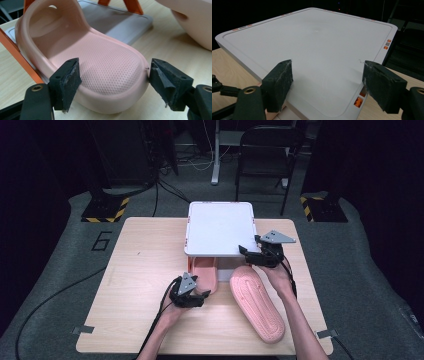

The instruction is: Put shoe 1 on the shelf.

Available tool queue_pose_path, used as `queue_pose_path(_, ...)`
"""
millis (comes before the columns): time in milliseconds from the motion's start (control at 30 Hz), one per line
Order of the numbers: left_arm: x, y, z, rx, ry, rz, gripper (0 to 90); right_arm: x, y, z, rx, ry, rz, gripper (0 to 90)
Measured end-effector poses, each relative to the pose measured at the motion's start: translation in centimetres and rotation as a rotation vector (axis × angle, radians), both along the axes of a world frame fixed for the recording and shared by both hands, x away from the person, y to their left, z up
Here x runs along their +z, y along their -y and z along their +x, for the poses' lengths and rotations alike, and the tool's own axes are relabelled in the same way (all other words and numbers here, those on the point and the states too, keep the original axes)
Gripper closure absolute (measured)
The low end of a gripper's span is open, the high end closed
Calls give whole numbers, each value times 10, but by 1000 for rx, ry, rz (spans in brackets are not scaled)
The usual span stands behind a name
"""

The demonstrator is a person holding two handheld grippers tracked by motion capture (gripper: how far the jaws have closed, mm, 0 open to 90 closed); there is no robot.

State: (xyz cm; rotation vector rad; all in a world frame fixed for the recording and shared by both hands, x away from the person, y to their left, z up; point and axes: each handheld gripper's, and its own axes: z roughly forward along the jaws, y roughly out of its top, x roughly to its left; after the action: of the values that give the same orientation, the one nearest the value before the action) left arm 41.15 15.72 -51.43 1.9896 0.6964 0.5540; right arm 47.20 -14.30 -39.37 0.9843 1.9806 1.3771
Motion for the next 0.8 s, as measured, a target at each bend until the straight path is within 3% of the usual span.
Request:
queue_pose_path(133, 1, 6, 12, 35, -24, -25, 262, 0, 0, 0, -1, 0, -1, 239)
queue_pose_path(467, 2, 12, 35, 108, -45, -29, 293, 0, 0, 0, 3, -1, 0, 239)
queue_pose_path(500, 1, 14, 39, 130, -48, -45, 295, 0, 0, 0, 3, -2, -1, 240)
queue_pose_path(800, -1, 16, 44, 153, -40, -61, 300, 0, 0, 1, 4, 0, 1, 239)
